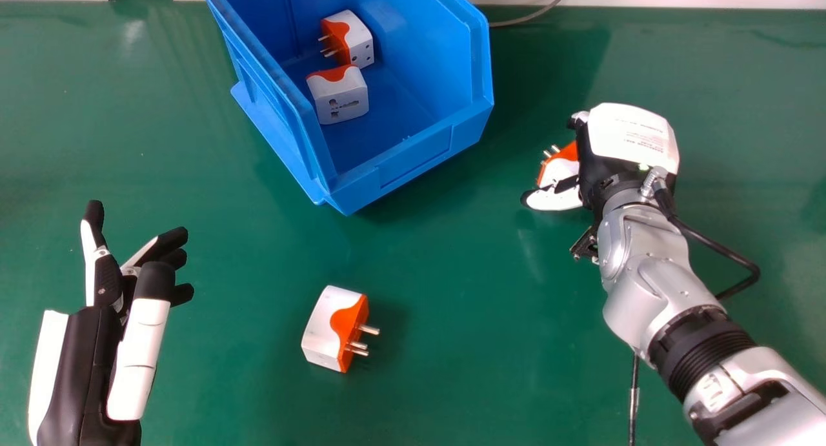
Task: Pick all objects and put in blue box
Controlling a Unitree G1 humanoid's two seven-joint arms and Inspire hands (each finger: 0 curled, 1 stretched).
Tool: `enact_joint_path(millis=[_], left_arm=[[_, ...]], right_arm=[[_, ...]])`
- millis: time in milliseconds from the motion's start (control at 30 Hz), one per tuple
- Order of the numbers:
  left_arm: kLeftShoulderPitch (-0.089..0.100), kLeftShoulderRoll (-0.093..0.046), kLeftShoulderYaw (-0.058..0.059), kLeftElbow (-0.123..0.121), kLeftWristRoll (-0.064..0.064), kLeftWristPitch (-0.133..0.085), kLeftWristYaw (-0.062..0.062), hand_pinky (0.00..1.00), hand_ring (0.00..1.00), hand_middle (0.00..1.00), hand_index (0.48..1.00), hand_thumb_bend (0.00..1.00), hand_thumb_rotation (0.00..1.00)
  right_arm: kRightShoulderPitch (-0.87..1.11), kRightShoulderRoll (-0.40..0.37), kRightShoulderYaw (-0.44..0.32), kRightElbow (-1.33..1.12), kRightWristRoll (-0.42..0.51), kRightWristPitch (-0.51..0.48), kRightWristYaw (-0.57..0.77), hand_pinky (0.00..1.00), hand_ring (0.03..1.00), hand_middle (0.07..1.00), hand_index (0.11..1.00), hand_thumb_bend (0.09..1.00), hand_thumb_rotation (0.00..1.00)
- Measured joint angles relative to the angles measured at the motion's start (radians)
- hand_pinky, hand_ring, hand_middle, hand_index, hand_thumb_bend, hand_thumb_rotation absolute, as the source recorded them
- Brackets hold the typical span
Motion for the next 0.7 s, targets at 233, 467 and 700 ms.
enact_joint_path(millis=[233, 467, 700], left_arm=[[0.001, 0.001, 0.003, 0.0, -0.009, 0.0, -0.009, 0.76, 0.84, 0.85, 0.896, 0.88, 0.99], [0.005, 0.001, 0.006, -0.009, -0.016, 0.005, -0.013, 0.76, 0.84, 0.86, 0.896, 0.88, 0.99], [0.007, 0.001, 0.007, -0.011, -0.012, 0.012, -0.013, 0.76, 0.84, 0.86, 0.896, 0.89, 0.99]], right_arm=[[-0.01, 0.009, -0.019, 0.024, 0.043, -0.04, -0.039, 0.5, 0.603, 0.624, 0.566, 0.488, 0.11], [-0.013, 0.007, -0.035, 0.033, 0.065, -0.094, -0.101, 0.35, 0.465, 0.536, 0.532, 0.489, 0.02], [-0.013, 0.003, -0.031, 0.061, 0.063, -0.124, -0.133, 0.33, 0.436, 0.514, 0.505, 0.491, 0.0]])
